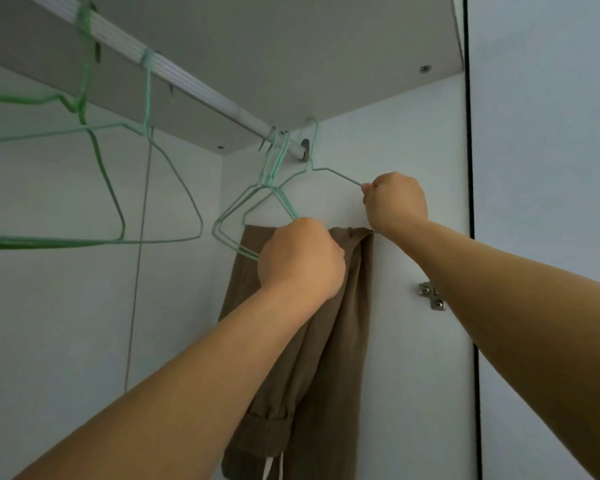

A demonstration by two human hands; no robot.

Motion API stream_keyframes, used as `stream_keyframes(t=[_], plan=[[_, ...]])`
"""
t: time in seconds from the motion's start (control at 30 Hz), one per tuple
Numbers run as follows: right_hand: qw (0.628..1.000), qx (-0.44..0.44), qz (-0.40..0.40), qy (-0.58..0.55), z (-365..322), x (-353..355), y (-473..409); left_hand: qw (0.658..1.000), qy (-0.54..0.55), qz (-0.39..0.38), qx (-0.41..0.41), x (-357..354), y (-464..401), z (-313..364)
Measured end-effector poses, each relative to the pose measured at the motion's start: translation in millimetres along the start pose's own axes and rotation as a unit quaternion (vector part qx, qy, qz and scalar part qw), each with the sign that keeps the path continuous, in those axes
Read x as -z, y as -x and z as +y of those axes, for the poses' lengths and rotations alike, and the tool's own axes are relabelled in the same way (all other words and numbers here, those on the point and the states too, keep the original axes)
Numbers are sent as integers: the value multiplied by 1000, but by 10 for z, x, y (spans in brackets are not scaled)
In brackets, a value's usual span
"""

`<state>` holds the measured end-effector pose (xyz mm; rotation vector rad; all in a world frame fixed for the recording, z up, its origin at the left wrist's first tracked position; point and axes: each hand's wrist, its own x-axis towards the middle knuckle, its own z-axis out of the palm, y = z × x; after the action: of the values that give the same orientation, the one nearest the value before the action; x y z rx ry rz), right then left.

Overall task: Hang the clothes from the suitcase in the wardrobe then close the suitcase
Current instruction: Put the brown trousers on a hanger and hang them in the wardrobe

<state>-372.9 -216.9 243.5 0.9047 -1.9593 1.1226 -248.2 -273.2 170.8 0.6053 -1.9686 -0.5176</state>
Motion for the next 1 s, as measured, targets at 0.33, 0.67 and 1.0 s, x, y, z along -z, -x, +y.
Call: stream_keyframes(t=[0.33, 0.67, 1.0], plan=[[995, 6, -81, 59, 229, -34, 189, 999, 6, -41, -10, -18, 158, 58], [995, 84, -54, 9, 1087, 752, 1050, 974, 12, 220, 47, -574, 946, 381], [995, 17, -93, 28, 2751, 2633, 2738, 963, 233, 61, -119, -2292, 3361, 1829]])
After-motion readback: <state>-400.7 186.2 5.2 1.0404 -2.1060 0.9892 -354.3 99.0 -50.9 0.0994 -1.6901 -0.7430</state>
